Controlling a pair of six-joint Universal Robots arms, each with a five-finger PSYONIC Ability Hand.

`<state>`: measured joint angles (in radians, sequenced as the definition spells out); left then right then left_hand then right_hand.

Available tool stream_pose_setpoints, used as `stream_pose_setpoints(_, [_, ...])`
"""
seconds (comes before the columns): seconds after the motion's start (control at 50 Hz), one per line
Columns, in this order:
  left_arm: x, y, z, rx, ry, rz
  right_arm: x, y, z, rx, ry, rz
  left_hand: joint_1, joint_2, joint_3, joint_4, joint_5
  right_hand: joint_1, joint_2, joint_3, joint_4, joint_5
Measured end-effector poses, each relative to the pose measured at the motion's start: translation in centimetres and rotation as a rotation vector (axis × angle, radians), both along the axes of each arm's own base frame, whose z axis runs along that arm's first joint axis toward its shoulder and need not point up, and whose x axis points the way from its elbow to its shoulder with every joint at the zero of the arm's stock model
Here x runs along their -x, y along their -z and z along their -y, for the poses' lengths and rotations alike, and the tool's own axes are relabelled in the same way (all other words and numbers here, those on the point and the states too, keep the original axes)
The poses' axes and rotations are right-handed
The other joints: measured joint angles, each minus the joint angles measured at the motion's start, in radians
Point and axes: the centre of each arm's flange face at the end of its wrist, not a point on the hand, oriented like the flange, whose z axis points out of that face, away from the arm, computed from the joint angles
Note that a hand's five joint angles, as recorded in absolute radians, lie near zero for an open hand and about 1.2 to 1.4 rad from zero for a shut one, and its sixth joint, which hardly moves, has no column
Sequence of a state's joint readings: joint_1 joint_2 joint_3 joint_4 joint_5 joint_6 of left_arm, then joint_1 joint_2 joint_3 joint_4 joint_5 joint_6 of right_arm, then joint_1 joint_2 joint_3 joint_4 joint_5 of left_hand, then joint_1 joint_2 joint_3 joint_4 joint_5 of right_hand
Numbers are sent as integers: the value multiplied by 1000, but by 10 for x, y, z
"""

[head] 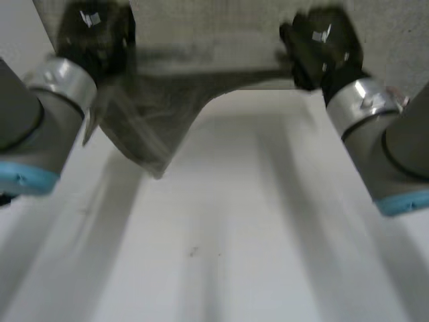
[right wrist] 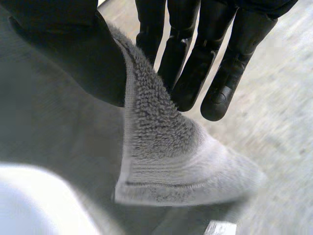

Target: Fold the towel.

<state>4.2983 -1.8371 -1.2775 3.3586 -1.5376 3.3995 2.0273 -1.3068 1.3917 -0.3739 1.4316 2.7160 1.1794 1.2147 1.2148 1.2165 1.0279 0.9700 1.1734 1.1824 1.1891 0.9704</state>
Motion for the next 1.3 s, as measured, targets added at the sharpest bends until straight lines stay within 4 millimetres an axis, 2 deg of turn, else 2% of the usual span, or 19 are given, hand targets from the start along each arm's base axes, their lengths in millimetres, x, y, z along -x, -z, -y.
stream_pose_setpoints(0.04, [-2,25,-5,-69,3,32,2,20,-2,-48,3,-47,0,0,0,0,0,0,0,2,0,0])
stream_pose_setpoints(0.1, [-4,52,-11,-142,9,66,3,47,-4,-118,1,-99,0,0,0,0,0,0,0,3,0,0])
stream_pose_setpoints(0.14, [-7,82,-19,-223,18,103,4,76,-5,-201,-6,-150,0,0,0,0,0,0,0,4,0,2])
stream_pose_setpoints(0.16, [-7,88,-21,-239,20,111,4,83,-5,-222,-8,-161,0,0,0,0,0,0,0,4,0,2])
stream_pose_setpoints(0.18, [-9,103,-25,-283,26,134,4,100,-6,-279,-13,-192,0,0,0,0,0,0,0,4,0,2])
stream_pose_setpoints(0.22, [-10,120,-29,-328,31,161,3,118,-8,-346,-21,-227,0,0,0,0,0,0,0,4,0,4])
stream_pose_setpoints(0.24, [-12,136,-34,-372,37,189,4,136,-10,-418,-28,-263,0,0,0,0,0,0,0,4,0,4])
stream_pose_setpoints(0.3, [-15,161,-44,-432,46,253,5,159,-15,-526,-39,-313,0,0,0,0,0,0,0,4,0,4])
stream_pose_setpoints(0.4, [-20,178,-55,-462,54,338,8,165,-22,-598,-45,-340,0,-11,-10,-12,0,0,0,4,0,4])
stream_pose_setpoints(0.46, [-22,185,-61,-463,59,398,11,158,-25,-610,-44,-336,-109,-142,-142,-144,-127,0,0,4,0,4])
stream_pose_setpoints(0.54, [-24,194,-64,-467,64,442,14,148,-28,-613,-36,-302,-405,-440,-440,-443,-428,0,0,4,0,4])
stream_pose_setpoints(0.66, [-25,206,-65,-489,68,469,18,145,-26,-661,-23,-217,-579,-613,-611,-613,-598,0,0,4,0,4])
stream_pose_setpoints(0.84, [-27,212,-69,-486,64,466,20,153,-17,-771,-57,-90,-678,-717,-715,-720,-706,0,0,4,0,4])
stream_pose_setpoints(1.02, [-28,213,-72,-480,65,460,32,161,-3,-835,-21,-13,-732,-772,-771,-775,-760,0,0,4,0,6])
stream_pose_setpoints(1.3, [-25,211,-73,-460,73,453,48,160,18,-832,45,32,-770,-807,-806,-811,-796,0,0,4,0,6])
